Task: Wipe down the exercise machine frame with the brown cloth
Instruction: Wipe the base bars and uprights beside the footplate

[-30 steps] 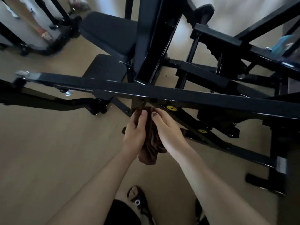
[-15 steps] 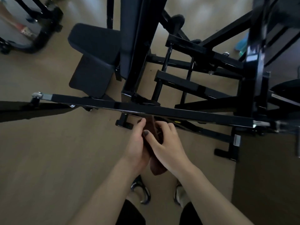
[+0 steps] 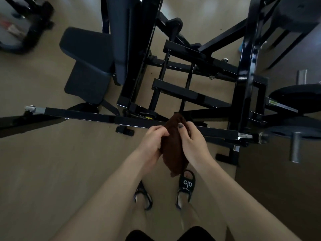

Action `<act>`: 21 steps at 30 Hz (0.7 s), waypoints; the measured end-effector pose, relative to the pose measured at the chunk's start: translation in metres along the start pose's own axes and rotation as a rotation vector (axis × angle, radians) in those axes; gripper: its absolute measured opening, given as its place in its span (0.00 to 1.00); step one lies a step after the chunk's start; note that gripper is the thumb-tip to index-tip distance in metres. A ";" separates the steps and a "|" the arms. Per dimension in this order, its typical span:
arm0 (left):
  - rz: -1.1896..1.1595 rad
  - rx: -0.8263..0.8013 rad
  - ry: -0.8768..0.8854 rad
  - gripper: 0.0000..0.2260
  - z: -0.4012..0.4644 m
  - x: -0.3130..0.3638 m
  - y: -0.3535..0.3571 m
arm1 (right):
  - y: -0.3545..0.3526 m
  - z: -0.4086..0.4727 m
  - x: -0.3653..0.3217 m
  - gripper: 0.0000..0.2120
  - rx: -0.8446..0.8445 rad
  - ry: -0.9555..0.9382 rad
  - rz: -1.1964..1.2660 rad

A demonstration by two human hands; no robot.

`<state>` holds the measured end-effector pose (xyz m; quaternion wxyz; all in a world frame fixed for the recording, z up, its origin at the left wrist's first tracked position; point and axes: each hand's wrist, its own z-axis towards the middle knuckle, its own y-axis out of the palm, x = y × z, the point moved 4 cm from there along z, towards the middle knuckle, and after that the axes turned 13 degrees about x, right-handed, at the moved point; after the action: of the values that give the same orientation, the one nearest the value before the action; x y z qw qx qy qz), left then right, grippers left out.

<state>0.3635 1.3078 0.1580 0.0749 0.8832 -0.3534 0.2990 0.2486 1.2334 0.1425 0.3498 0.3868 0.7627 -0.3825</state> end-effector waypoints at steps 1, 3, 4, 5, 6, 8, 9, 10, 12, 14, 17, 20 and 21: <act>0.007 0.007 -0.020 0.12 0.003 0.003 0.001 | -0.005 0.004 -0.001 0.10 0.006 -0.016 -0.041; 0.041 0.020 -0.019 0.15 0.009 0.009 0.004 | -0.015 0.013 -0.004 0.13 0.033 -0.094 -0.179; 0.121 0.035 0.021 0.16 0.012 0.013 0.005 | -0.020 0.017 -0.006 0.14 0.061 -0.149 -0.264; 0.229 0.058 0.085 0.18 0.014 0.016 0.006 | -0.025 0.021 -0.009 0.14 0.091 -0.204 -0.351; 0.330 0.092 0.162 0.19 0.016 0.019 0.007 | -0.029 0.025 -0.013 0.13 0.119 -0.257 -0.427; 0.456 0.135 0.299 0.21 0.018 0.025 0.011 | -0.035 0.033 -0.019 0.13 0.151 -0.340 -0.536; 0.504 0.129 0.357 0.21 0.020 0.028 0.013 | -0.037 0.038 -0.020 0.12 0.161 -0.375 -0.578; 0.561 0.114 0.414 0.21 0.022 0.030 0.016 | -0.039 0.043 -0.021 0.13 0.169 -0.407 -0.616; 0.703 0.103 0.532 0.20 0.026 0.031 0.020 | -0.042 0.055 -0.020 0.16 0.181 -0.462 -0.733; 0.899 0.173 0.663 0.23 0.033 0.028 0.020 | -0.045 0.067 -0.018 0.19 0.230 -0.472 -0.920; 1.141 0.249 0.832 0.33 0.043 0.026 0.017 | -0.042 0.071 -0.022 0.22 0.287 -0.544 -0.961; 1.364 0.084 0.857 0.43 0.058 0.020 0.007 | -0.027 0.056 -0.020 0.27 0.055 -0.662 -0.774; 1.441 0.035 0.840 0.46 0.062 0.017 0.003 | -0.025 0.051 -0.016 0.28 -0.003 -0.688 -0.761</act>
<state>0.4013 1.2745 0.1172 -0.0228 0.2569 -0.7698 0.5838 0.2466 1.1751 0.1400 0.4172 -0.0669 0.6909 -0.5867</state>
